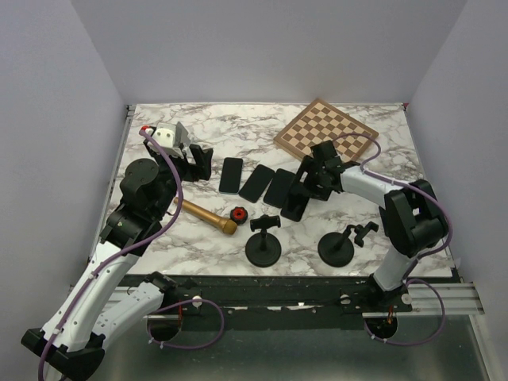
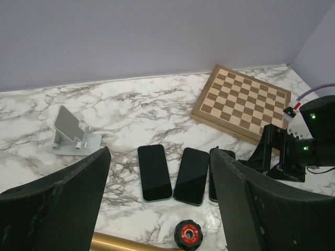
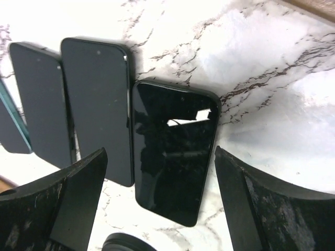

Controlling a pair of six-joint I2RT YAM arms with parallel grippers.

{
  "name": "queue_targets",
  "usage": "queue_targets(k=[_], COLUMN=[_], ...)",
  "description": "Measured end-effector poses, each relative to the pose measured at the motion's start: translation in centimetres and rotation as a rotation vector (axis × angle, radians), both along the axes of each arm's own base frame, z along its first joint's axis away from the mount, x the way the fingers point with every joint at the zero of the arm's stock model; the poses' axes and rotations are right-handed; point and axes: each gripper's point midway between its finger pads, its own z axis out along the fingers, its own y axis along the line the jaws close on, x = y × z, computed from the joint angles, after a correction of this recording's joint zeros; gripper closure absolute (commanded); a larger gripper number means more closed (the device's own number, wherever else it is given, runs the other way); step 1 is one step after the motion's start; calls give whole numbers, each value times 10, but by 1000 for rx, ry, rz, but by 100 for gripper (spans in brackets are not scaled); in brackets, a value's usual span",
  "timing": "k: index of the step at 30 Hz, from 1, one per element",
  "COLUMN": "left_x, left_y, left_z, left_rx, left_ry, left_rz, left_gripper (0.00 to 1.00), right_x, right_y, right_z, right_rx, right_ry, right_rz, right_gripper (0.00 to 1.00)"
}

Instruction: Remove the phone from the phone stand

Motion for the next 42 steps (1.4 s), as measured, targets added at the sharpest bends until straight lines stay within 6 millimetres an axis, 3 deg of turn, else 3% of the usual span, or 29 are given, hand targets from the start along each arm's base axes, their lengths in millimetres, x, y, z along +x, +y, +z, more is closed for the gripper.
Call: queue_targets(k=[3,7,9,11,15,21,26,32,42], left_x=[0,0,0,0,0,-1,-8,-25,-53], left_y=[0,0,0,0,0,2,8,27,68], left_z=[0,0,0,0,0,-1,-1,9,31], left_rx=[0,0,1,0,0,-1,-14,-53,-133], left_ry=[0,0,0,0,0,-2,-27,-137,-351], left_rz=[0,0,0,0,0,5,18,68,203], left_gripper=[15,15,15,15,15,15,14,13,12], right_x=[0,1,0,-2,-11,-50,-93,-138,-166], right_y=[-4,-11,-15,-19,-31,-55,-82,-117,-149], right_z=[22,66,93,121,184,278,340,384,402], right_rx=[-9,-11,-12,-9,2,38,58,53,7], right_ry=[-50,-158,-222,-291,-456,-734,-949,-1138,-1237], right_rz=[6,15,20,24,30,29,3,-67,-158], right_gripper=[10,9,8,1,0,0,0,0,0])
